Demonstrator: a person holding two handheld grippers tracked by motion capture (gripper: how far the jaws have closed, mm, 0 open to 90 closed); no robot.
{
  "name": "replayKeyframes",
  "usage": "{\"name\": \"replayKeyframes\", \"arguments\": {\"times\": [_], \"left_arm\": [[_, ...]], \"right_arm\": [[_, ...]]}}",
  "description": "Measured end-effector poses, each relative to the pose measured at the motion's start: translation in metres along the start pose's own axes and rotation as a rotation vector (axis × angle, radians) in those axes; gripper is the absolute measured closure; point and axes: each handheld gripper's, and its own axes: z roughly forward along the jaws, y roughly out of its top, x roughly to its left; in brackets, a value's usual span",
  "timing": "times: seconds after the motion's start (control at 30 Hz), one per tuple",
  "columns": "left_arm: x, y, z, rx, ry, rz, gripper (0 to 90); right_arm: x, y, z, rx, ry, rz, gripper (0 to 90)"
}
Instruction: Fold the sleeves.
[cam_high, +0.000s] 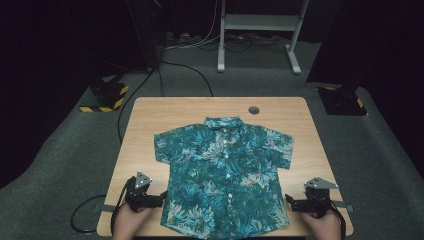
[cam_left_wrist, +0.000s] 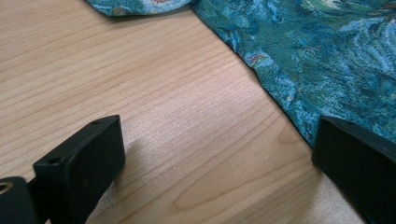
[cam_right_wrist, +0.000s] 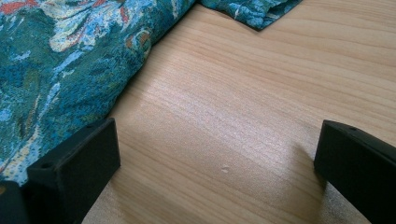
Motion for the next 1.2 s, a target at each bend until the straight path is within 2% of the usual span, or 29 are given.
{"name": "replayKeyframes", "arguments": {"times": [0.57,0.7,0.9,1.2], "left_arm": [[0.0005,0.0001,-0.0001,0.000,0.000,-0.003,0.9],[-0.0004,-0.0003,-0.0006,0.000,0.014,-0.008,1.4],[0.0014,-0.0013,-0.0030,-0.021,0.008,0.002,1.1],[0.0091,0.0007,-0.0073,-0.028,-0.023,-0.014,0.6]], "right_arm": [[0.0002,-0.0002,-0.0002,0.000,0.000,-0.001,0.0],[0.0002,-0.0002,-0.0002,0.000,0.001,-0.003,0.0],[0.0002,-0.0001,-0.0002,0.000,0.001,-0.003,0.0],[0.0002,-0.0001,-0.0002,0.000,0.001,-0.003,0.0]]}}
